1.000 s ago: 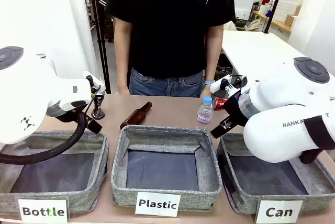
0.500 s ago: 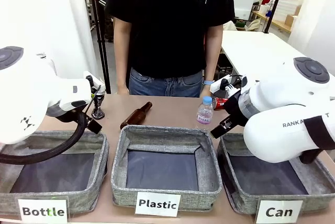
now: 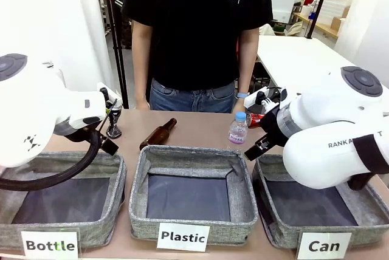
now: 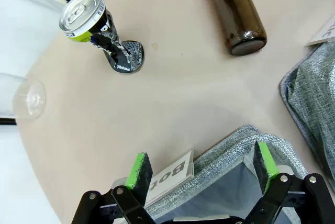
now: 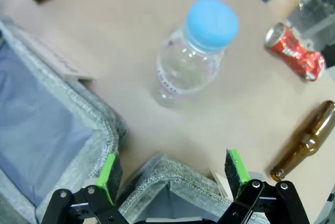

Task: Sort the can waste into the basket.
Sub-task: Pick up the can waste from the table and place it in the right Fabric basket.

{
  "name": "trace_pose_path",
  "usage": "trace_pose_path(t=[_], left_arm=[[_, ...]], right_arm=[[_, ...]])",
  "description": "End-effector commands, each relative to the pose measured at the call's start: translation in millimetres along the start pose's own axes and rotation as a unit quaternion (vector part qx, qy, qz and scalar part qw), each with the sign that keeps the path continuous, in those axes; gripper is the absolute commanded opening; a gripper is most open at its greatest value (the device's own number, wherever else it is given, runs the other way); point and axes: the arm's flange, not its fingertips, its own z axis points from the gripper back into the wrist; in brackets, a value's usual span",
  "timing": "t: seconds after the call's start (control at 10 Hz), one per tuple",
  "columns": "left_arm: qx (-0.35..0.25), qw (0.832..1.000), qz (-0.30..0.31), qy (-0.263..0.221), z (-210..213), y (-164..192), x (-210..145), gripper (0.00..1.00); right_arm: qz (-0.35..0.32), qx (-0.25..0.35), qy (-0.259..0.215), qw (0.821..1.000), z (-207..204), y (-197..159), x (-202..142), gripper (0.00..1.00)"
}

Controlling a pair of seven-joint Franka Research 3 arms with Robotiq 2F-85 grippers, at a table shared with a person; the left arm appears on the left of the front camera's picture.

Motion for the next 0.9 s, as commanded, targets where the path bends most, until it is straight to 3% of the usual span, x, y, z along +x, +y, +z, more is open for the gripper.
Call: trace_pose_path(t=[0.0,0.6,0.7,0.8], left_arm=[[0.000,1.000,0.000,0.000,0.1,0.0,0.1,1.00],[0.000,1.000,0.000,0.000,0.0,0.0,0.0,1.00],[-0.006,0.999,0.014,0.031,15.8,-25.4,17.9,1.00],[-0.021,0.999,0.013,0.026,36.5,-37.9,27.3,1.00]], right_arm=[[0.000,0.000,0.000,1.000,0.0,-0.1,0.0,1.00],[0.000,0.000,0.000,1.000,0.0,0.0,0.0,1.00],[0.000,0.001,0.000,1.000,11.5,-1.4,4.1,1.00],[-0.005,0.007,0.001,1.000,27.5,-4.5,8.2,1.00]])
